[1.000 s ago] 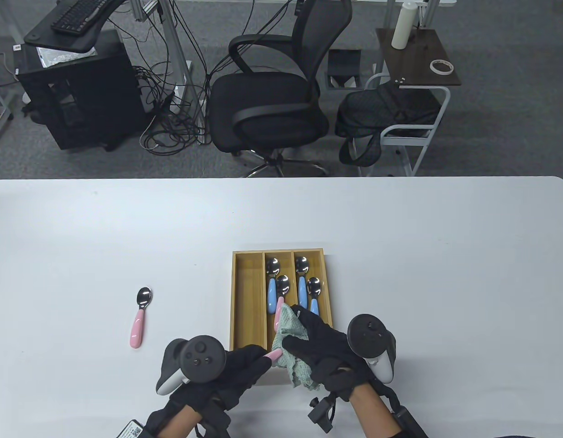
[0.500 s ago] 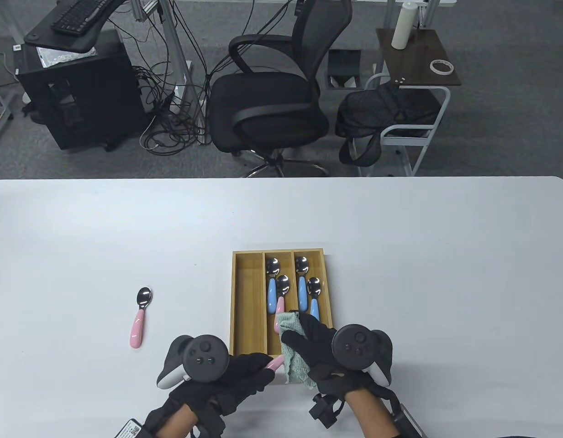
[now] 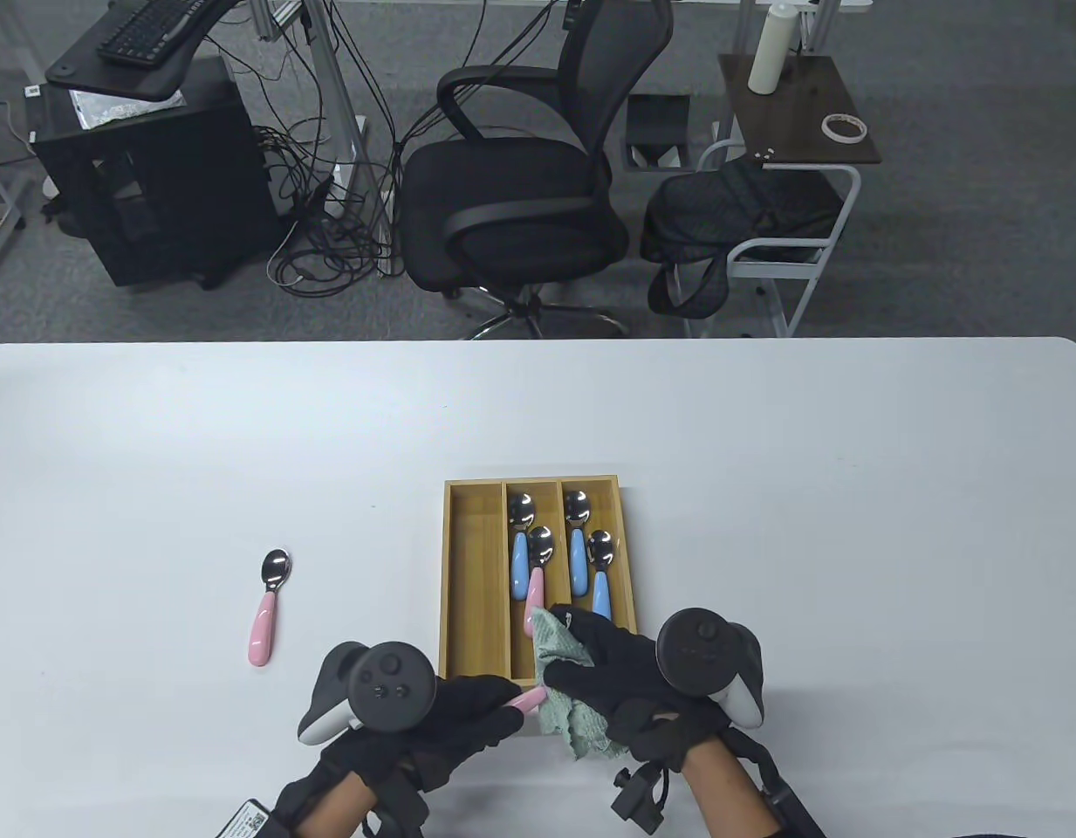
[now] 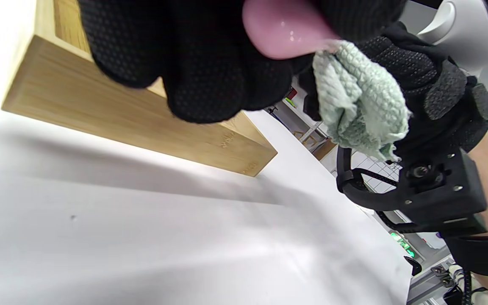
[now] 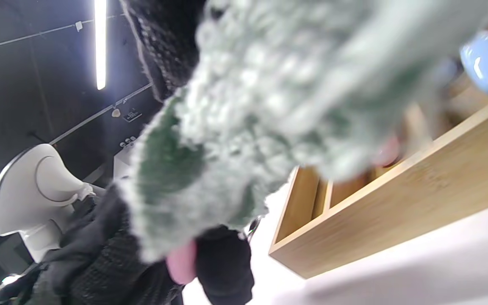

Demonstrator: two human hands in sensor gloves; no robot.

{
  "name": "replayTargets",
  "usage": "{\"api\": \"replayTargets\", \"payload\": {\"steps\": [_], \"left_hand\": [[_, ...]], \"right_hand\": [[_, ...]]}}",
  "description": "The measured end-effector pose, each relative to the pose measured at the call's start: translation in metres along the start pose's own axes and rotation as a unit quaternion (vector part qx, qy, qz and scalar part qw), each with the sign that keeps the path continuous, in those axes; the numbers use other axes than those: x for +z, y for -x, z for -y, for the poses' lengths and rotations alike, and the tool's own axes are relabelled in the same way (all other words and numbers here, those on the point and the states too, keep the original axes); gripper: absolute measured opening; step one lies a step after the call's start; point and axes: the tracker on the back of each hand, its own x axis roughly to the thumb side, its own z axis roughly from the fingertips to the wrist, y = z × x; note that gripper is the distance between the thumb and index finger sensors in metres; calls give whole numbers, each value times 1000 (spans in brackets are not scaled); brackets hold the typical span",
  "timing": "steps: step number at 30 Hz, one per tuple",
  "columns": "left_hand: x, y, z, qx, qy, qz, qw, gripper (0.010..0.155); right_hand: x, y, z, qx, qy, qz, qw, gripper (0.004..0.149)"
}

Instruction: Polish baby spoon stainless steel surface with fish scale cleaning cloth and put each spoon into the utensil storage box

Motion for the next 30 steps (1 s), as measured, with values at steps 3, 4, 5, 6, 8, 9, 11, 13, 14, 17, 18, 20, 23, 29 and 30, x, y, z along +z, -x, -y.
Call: {"api": "replayTargets", "payload": {"steps": [3, 4, 5, 6, 8, 9, 11, 13, 14, 17, 18, 20, 23, 29, 30], "left_hand": [[1, 0, -1, 1, 30, 5, 1000, 53], [1, -1, -2, -5, 32, 5, 999, 53], [2, -3, -2, -12, 36, 6, 999, 53], [2, -4, -3, -14, 32, 7, 999, 53], [3, -5, -5, -15, 20, 6, 1000, 54], [3, -3, -6, -13, 19, 2, 1000, 55], [7, 4, -8, -14, 9, -24, 1000, 55], [10, 12, -14, -7, -20, -46, 999, 57], [12, 16, -17, 1, -31, -56, 998, 57], [20, 30, -31, 58, -109, -100, 987, 59], [19, 34, -37, 81, -126, -114, 982, 59], [13, 35, -52, 101, -155, -149, 971, 59], [-9, 31, -70, 13, -156, -219, 963, 60], [-68, 43, -66, 16, -110, -319, 941, 59], [-76, 46, -66, -3, -107, -329, 938, 59]], "right_hand": [[-2, 0, -2, 7, 11, 0, 1000, 56], [-2, 0, -1, 7, 13, 0, 1000, 56], [-2, -1, 0, 17, 19, -1, 1000, 55], [-1, -2, 2, 30, 28, -2, 999, 54], [1, -3, 10, 88, 75, 0, 993, 52], [3, -2, 15, 117, 101, -2, 988, 51], [9, 6, 35, 164, 165, -21, 972, 51], [15, 16, 50, 126, 177, -41, 975, 51], [17, 20, 54, 95, 180, -48, 978, 51], [18, 30, 64, -18, 194, -67, 979, 51], [18, 30, 65, -27, 194, -65, 979, 51], [19, 25, 65, -3, 193, -53, 980, 51], [19, 19, 63, 41, 189, -36, 980, 50], [19, 14, 59, 59, 176, -25, 982, 50], [19, 14, 60, 60, 177, -25, 982, 50]]}}
